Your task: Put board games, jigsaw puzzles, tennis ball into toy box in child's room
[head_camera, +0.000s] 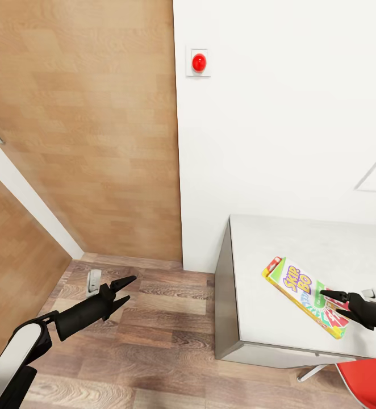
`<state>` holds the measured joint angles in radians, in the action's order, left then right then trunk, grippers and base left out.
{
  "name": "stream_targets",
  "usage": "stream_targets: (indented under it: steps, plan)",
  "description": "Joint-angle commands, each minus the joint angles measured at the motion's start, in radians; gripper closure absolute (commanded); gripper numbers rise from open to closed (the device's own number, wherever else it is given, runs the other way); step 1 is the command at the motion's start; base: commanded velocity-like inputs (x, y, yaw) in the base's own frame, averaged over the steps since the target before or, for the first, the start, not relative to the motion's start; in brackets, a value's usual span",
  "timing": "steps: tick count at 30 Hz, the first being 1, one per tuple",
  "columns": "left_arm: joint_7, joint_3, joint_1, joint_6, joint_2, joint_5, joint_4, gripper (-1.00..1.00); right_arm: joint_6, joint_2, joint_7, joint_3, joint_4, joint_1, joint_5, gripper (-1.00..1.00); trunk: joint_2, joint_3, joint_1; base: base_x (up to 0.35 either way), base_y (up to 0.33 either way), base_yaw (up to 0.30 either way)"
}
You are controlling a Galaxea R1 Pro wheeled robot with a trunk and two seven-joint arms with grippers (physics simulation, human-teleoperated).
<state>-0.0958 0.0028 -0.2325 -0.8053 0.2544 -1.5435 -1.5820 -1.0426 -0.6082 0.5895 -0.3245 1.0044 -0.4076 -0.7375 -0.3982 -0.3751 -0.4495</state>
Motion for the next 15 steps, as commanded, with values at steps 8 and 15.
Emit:
stream_targets:
  steps: [8, 15]
  plan:
    - [-0.01, 0.0, -0.001, -0.003, 0.0, -0.01, -0.001, -1.0, -0.005, -0.002, 0.008, -0.004, -0.005, -0.003, 0.007, -1.0, -0.002, -0.002, -0.001, 0.0, 0.0, 0.003]
    - [-0.01, 0.0, -0.001, -0.003, 0.0, -0.01, -0.001, -1.0, -0.005, -0.006, 0.007, -0.007, -0.005, -0.003, 0.007, -1.0, -0.002, -0.002, -0.001, 0.0, 0.0, 0.0]
